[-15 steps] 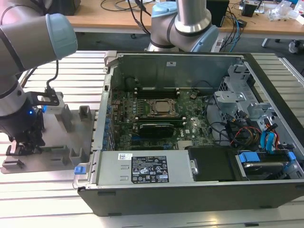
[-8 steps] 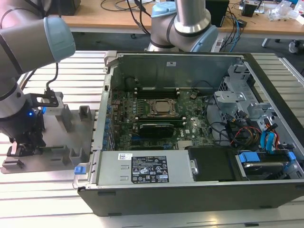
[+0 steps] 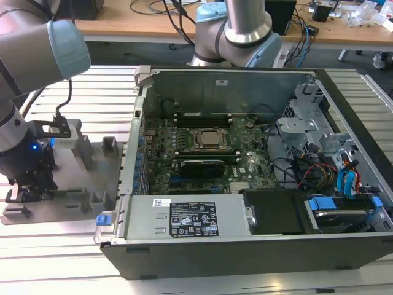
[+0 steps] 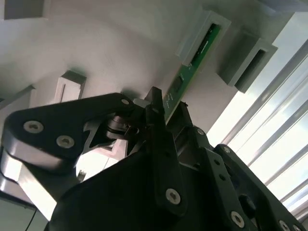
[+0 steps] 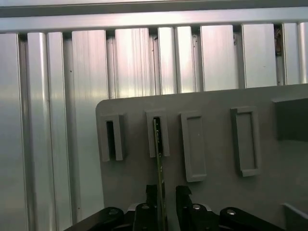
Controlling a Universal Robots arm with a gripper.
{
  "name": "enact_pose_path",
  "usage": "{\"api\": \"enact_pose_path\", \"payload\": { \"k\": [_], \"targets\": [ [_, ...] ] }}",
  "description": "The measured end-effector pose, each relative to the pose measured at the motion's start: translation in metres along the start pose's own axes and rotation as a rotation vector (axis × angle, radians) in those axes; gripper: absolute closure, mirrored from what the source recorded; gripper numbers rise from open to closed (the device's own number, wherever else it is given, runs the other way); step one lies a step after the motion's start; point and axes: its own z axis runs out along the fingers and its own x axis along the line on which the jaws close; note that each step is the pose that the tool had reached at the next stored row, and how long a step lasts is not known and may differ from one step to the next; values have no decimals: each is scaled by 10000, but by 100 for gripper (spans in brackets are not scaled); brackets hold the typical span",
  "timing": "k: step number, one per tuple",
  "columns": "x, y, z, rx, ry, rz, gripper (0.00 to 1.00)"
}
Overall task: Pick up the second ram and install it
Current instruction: 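Pick up the second ram and move it above second insertion slot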
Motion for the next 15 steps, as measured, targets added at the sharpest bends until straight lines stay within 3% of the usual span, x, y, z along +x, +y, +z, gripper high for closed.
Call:
{"api": "enact_pose_path", "payload": {
  "k": [2,4,5,15],
  "targets": [
    [1,1,-1,-1,1,-1,70],
    [1,1,-1,-1,1,-1,85],
    [0,1,-1,-1,0,-1,86],
    [1,4,-1,-1,1,-1,86]
  ]
}}
